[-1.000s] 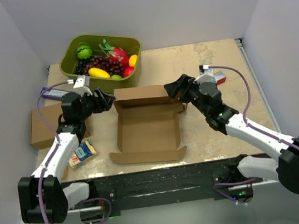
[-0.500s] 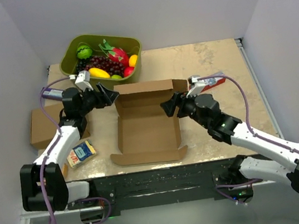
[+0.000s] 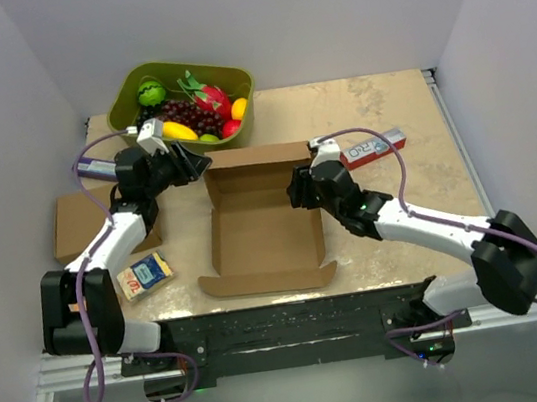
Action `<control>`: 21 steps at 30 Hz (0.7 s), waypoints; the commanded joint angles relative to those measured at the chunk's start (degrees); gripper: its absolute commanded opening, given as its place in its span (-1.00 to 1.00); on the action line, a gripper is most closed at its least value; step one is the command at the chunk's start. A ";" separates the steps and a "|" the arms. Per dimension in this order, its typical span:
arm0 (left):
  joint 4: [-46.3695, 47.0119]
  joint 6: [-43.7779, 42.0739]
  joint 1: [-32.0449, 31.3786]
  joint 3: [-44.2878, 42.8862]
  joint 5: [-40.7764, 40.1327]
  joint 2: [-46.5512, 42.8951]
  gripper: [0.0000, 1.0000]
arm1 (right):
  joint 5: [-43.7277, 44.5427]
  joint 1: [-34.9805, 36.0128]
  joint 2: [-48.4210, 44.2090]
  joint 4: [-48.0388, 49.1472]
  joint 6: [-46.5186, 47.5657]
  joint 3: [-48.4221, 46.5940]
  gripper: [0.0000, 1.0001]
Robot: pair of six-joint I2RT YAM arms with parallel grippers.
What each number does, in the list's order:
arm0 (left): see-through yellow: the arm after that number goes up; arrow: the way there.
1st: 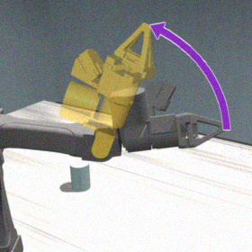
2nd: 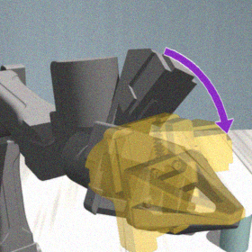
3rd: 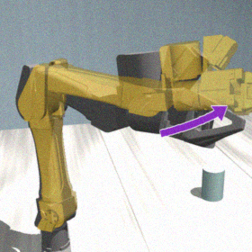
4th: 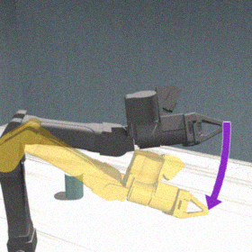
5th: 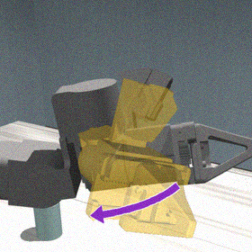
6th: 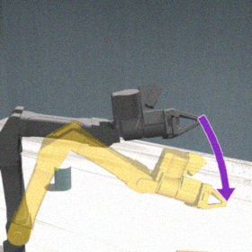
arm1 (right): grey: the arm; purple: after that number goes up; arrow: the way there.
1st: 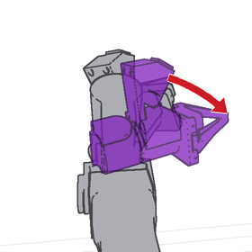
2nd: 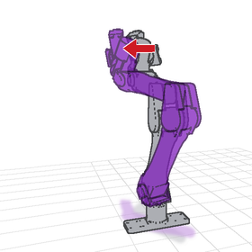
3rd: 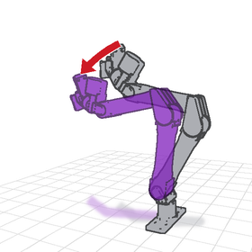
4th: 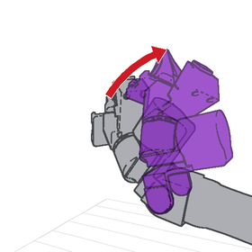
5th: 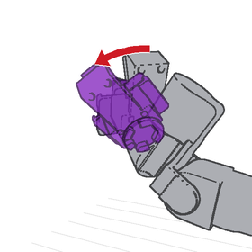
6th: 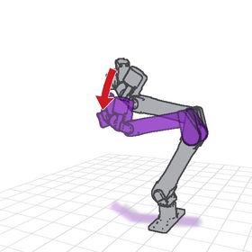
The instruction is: Fold the paper box
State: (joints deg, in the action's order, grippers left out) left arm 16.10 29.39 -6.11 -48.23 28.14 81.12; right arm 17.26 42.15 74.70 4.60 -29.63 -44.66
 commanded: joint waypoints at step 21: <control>-2.12 -3.99 0.48 -1.96 -1.33 3.60 -0.07 | 5.07 -10.95 14.51 3.13 5.02 -1.65 0.15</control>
State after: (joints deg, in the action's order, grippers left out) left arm 17.19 28.38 -6.09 -49.63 28.45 83.15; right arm 22.52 32.12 87.24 5.19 -25.56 -46.57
